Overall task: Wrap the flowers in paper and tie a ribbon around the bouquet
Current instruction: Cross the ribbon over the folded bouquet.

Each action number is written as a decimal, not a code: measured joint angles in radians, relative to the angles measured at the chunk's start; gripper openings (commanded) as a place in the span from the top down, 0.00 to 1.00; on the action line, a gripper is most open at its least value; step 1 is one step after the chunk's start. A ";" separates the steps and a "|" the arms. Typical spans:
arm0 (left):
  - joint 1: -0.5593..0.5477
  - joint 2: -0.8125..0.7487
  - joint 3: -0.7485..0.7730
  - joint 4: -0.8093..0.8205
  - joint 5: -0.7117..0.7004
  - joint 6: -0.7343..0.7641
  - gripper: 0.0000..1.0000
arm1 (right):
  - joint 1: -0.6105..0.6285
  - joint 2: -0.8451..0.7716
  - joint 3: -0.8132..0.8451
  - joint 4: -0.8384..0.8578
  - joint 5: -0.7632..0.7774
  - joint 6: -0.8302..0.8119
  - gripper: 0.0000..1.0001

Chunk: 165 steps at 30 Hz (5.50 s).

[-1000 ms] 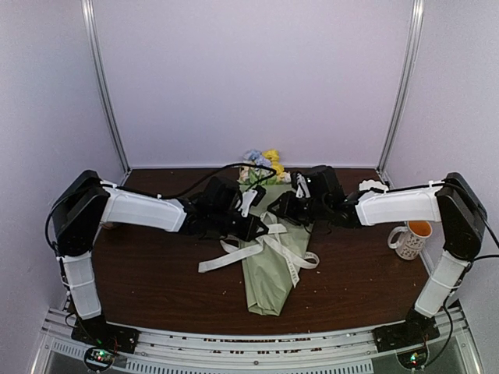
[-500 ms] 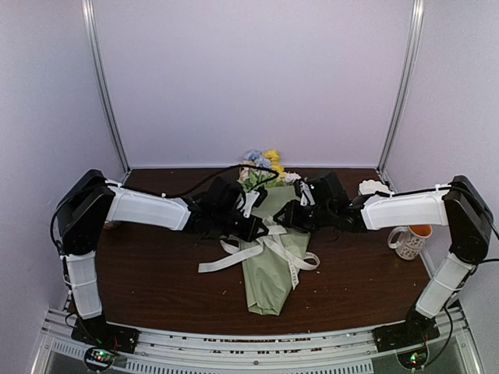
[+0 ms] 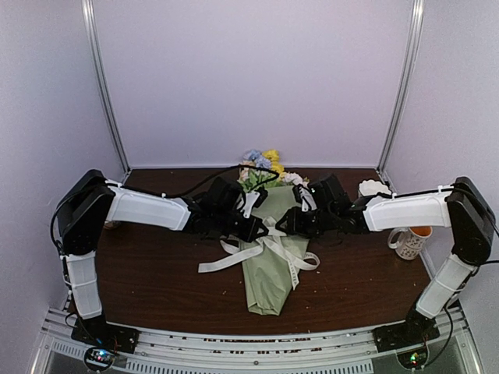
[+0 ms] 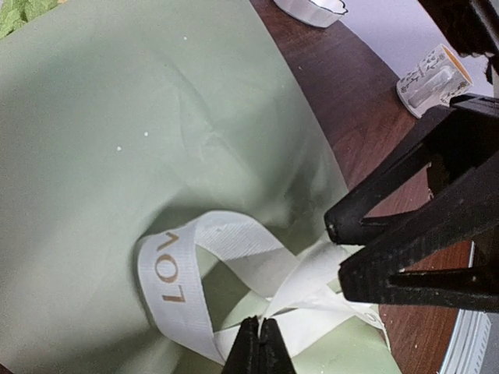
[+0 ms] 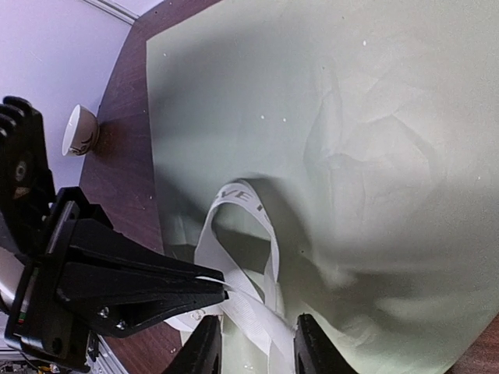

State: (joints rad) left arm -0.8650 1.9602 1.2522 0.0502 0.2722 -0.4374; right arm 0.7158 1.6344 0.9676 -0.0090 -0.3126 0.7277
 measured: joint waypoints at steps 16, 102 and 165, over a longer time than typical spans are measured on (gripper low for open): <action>0.000 0.000 0.000 0.000 0.000 0.002 1.00 | 0.000 0.022 0.001 -0.024 -0.016 -0.023 0.86; 0.323 -0.860 -0.760 -0.224 -0.439 -0.309 0.91 | -0.106 0.186 0.128 -0.166 -0.023 -0.100 1.00; -0.143 -0.250 -0.157 -0.221 -0.299 0.753 1.00 | -0.016 0.181 0.173 -0.212 -0.124 -0.182 1.00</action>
State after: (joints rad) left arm -1.0080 1.7100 1.0950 -0.1707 -0.0273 0.3153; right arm 0.6994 1.8153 1.1408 -0.2211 -0.4370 0.5461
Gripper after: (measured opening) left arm 0.014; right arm 0.009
